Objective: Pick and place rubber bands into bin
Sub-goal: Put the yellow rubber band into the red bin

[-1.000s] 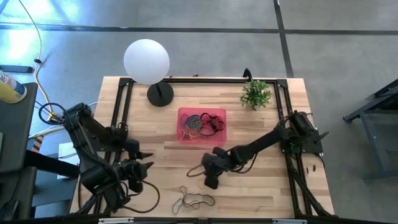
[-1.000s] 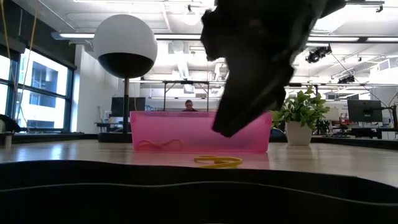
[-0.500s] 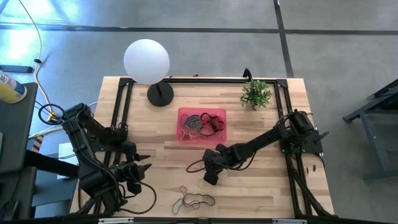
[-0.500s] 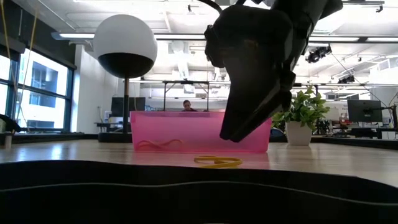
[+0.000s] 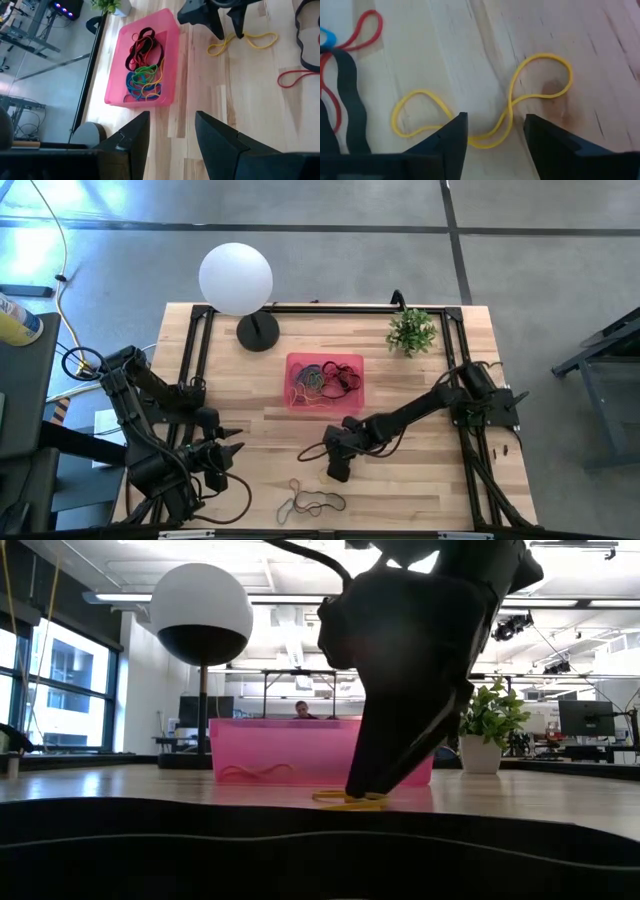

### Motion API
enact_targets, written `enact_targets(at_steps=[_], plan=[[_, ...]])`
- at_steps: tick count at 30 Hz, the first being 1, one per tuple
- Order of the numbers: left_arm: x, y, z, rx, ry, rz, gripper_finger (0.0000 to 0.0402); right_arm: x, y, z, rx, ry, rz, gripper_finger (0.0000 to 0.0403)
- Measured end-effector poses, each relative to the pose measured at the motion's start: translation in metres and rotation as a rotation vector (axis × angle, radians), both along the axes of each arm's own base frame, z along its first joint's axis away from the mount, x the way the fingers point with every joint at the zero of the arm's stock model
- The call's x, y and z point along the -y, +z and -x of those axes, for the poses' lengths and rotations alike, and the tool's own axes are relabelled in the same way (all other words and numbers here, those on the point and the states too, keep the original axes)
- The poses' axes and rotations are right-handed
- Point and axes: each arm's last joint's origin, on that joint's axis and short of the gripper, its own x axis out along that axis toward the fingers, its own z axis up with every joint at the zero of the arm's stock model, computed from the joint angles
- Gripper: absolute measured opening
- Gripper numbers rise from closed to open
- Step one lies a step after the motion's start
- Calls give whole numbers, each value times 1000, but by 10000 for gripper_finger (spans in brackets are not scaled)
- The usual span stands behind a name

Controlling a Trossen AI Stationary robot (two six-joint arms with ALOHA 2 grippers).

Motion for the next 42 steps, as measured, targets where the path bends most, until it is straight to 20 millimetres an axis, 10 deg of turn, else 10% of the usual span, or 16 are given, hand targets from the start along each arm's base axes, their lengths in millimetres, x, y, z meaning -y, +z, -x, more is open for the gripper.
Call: enact_targets(at_steps=[8, 42], plan=[[0, 0, 0, 5, 6, 5, 147, 2, -4, 2, -30, -54, 33, 193], [0, 0, 0, 5, 5, 4, 147, -11, -23, 11, -67, -44, 169, 3]])
